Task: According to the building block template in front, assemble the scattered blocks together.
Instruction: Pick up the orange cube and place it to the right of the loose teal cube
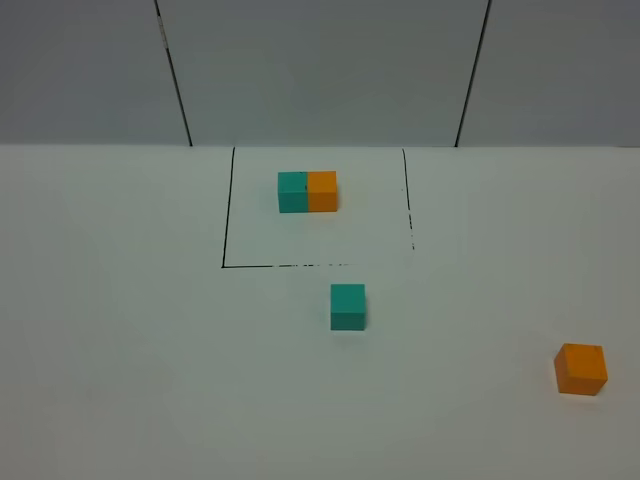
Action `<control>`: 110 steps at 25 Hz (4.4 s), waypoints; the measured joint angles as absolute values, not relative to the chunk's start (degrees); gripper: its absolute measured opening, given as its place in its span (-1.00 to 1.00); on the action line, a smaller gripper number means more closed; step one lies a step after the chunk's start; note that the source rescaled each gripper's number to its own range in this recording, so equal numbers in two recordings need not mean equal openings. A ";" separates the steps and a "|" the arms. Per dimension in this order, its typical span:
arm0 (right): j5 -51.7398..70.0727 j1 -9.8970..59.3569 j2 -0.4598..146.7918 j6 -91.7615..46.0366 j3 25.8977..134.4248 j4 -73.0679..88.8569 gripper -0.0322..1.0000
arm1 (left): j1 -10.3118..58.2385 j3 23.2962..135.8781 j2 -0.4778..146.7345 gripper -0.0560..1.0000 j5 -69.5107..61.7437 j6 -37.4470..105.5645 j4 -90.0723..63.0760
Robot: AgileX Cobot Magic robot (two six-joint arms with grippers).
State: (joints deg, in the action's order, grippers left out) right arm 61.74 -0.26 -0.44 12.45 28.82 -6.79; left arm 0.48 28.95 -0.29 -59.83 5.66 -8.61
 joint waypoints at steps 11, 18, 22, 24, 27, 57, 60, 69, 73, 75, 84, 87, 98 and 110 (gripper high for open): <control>61.74 -0.26 -0.44 12.50 28.82 -6.79 0.62 | 0.48 28.95 -0.29 0.49 -59.83 5.72 -8.61; 61.74 -0.26 -0.44 12.50 28.82 -6.79 0.62 | 0.48 28.95 -0.29 0.49 -59.83 5.74 -8.61; 61.74 -0.26 -0.44 12.50 28.82 -6.79 0.62 | 0.48 28.95 -0.29 0.49 -59.83 5.74 -8.61; 61.74 -0.26 -0.44 12.50 28.82 -6.79 0.62 | 0.48 28.95 -0.29 0.49 -59.83 5.74 -8.61; 61.74 -0.26 -0.44 12.50 28.82 -6.79 0.62 | 0.48 28.95 -0.29 0.49 -59.83 5.74 -8.61; 59.39 -0.26 70.41 1.55 49.78 4.58 1.00 | 0.48 28.95 -0.29 0.49 -59.83 5.68 -8.61; 57.22 -0.26 72.98 1.51 50.11 4.76 1.00 | 0.48 28.95 -0.29 0.49 -59.83 5.68 -8.61; 51.19 -0.26 77.92 -2.76 50.10 9.06 1.00 | 0.48 28.95 -0.29 0.49 -59.83 5.68 -8.61; 48.49 -0.26 81.55 -5.02 50.10 11.57 1.00 | 0.48 28.95 -0.29 0.49 -59.83 5.68 -8.61; 47.55 -0.26 84.05 -5.40 50.10 11.68 1.00 | 0.48 28.95 -0.29 0.49 -59.83 5.68 -8.61; 41.81 2.20 92.74 -5.54 50.12 11.74 1.00 | 0.48 28.95 -0.29 0.49 -59.83 5.74 -8.61; 39.78 3.13 95.05 -5.58 50.12 11.79 1.00 | 0.48 28.95 -0.29 0.49 -59.83 5.74 -8.61; 34.71 3.13 102.57 -5.58 50.17 9.93 0.99 | 0.48 28.95 -0.29 0.49 -59.83 5.74 -8.61; 30.42 3.13 105.50 -5.61 50.17 7.30 0.84 | 0.48 28.95 -0.29 0.49 -59.83 5.74 -8.61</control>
State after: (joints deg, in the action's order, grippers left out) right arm 30.42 3.13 105.50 -5.61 50.17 7.30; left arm 0.48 28.95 -0.29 -59.83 5.74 -8.61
